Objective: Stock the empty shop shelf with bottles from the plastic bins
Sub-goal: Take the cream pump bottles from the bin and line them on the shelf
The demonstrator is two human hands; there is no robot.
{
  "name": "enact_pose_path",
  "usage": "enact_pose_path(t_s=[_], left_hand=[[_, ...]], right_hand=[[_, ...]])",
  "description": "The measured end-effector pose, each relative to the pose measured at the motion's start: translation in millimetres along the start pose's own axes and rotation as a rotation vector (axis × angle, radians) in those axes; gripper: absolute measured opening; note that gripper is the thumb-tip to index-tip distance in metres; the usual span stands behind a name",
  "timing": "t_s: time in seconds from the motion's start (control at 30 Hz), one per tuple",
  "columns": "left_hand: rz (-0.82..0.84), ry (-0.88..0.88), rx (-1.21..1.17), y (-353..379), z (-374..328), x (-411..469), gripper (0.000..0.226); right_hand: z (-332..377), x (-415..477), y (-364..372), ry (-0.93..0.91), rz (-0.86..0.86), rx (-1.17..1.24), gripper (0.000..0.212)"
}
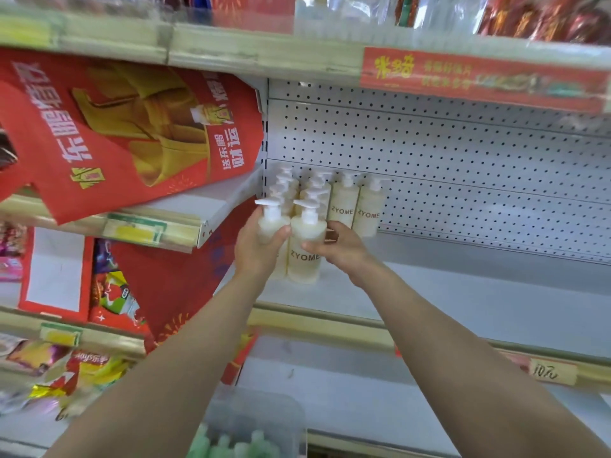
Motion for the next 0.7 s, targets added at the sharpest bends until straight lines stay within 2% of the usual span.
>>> enact_pose_path(t_s=[0.1,0.17,0.37,0.7], left_hand=[[0.021,-0.076,0.007,-1.8,4.4,3.6,0.051],[0.017,-0.119,0.006,-4.2,8.6,4.7,0.055],[0.044,-0.106,0.022,-8.7,13.7,9.6,0.044],[0.156,-0.078,0.017,-2.2,17.0,11.3,0.037]], right_hand=[[-5.0,0.5,1.0,0.014,-0.066,-0.049,0.079],[-9.8,0.2,-0.4,0.032,-0.11,-0.043,0.082],[-15.0,0.0,0.7,0.014,-0.153,0.051,0.077],[-35.3,11.5,-63.8,0.04,-0.226,-0.057,0.081]])
Point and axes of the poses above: each hand's wrist, its own x-axis towards the middle knuckle, its own y-axis out of the palm, z = x × y, the point moved 7 cm from there along x, towards the middle knuckle, and after that the axes turned 4 degrees about -x, right-handed, at the moved point
